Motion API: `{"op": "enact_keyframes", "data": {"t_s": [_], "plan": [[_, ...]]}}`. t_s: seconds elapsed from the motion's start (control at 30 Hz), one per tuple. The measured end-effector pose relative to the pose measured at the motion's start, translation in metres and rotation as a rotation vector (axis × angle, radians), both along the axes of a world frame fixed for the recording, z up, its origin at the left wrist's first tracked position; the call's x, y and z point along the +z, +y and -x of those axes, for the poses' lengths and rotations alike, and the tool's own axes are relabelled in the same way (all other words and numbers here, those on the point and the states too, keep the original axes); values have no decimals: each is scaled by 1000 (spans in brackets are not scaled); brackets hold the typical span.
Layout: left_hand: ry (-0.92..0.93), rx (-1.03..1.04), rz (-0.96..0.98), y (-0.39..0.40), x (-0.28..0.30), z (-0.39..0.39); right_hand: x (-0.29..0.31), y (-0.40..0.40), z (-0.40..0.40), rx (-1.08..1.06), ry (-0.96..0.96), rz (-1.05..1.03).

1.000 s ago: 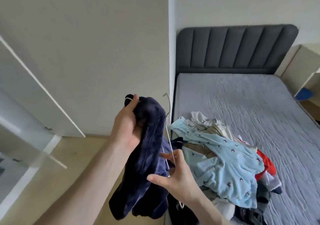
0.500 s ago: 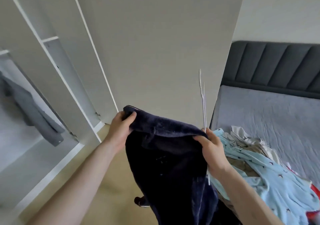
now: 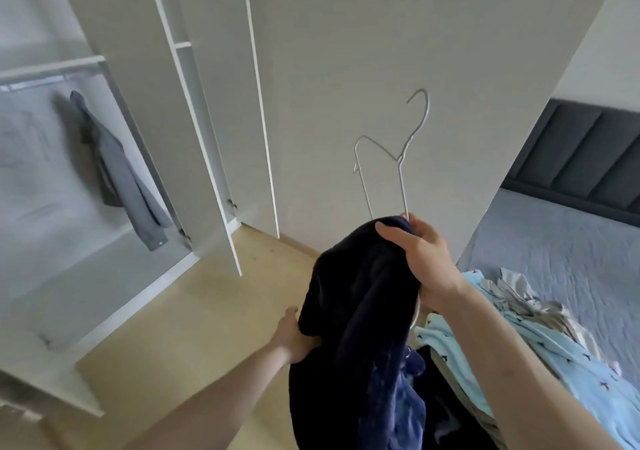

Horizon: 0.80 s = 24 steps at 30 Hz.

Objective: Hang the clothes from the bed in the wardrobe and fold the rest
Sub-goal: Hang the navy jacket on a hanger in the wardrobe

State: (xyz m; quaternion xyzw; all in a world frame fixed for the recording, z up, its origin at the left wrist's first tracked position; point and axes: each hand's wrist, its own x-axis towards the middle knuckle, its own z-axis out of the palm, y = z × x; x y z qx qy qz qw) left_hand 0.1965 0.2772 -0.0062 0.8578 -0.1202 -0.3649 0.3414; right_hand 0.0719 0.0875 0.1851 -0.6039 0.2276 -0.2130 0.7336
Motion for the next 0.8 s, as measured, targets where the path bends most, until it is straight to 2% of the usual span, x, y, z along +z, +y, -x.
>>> {"op": "enact_keyframes", "data": {"t_s": [0.07, 0.13, 0.23, 0.3, 0.33, 0.43, 0.53, 0.63, 0.7, 0.8], "plan": [[126, -58, -132, 30, -20, -6, 1, 5, -1, 19, -1, 24], [232, 11, -150, 55, -36, -11, 0, 7, 0, 45, 20, 39], [325, 405, 94, 60, -28, -31, -4, 1, 5, 74, 93, 116], [310, 650, 318, 53, 5, -51, -17, -7, 8, 79, 213, 267], [275, 693, 408, 47, 28, -59, -25, -11, 12, 97, 297, 352], [196, 565, 586, 37, 96, -62, -59, -11, 20, 218, 587, 515], [127, 294, 705, 28, 147, -36, -82, 1, 24, 303, 716, 458], [113, 167, 810, 15, 170, -19, -100, 17, 16, 276, 629, 480], [191, 157, 896, 5, 179, -15, -102, 35, 5, 285, 469, 407], [223, 14, 933, -7, 184, -12, -97, 55, -20, 254, 241, 282]]}}
